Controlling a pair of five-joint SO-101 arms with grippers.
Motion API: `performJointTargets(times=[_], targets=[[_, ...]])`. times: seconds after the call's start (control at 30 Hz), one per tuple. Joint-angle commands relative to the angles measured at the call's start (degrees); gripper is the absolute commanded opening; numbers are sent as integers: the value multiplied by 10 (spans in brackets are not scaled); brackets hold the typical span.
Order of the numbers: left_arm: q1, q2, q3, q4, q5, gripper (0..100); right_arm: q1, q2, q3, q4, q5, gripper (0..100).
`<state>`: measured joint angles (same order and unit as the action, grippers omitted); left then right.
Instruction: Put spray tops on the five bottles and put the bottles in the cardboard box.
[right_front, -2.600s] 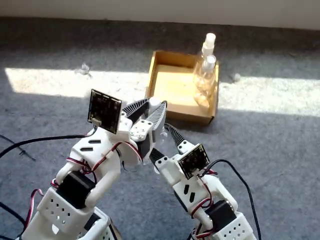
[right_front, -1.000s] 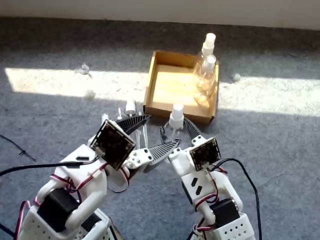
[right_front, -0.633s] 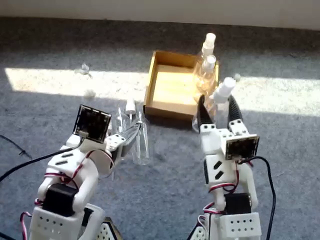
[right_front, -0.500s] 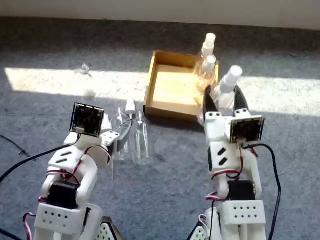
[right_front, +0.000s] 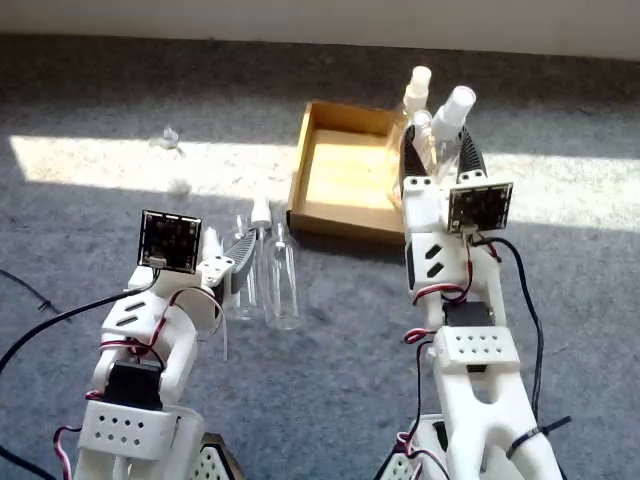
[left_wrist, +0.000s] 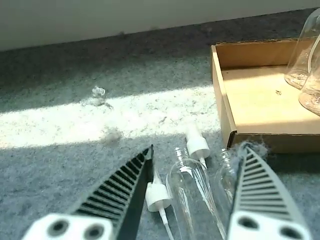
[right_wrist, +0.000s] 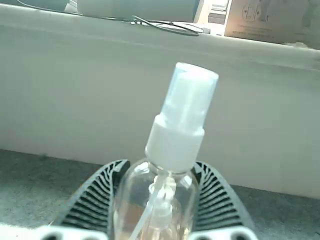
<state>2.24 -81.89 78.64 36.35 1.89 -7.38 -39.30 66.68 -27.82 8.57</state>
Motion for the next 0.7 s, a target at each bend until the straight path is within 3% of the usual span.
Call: performJointTargets(times=[0.0, 0.67], targets=[[-3, -2, -2, -13, 5, 245, -6, 53, -5, -71, 3, 4], [-3, -2, -2, -13, 5, 245, -6, 281, -5, -227, 4, 4]])
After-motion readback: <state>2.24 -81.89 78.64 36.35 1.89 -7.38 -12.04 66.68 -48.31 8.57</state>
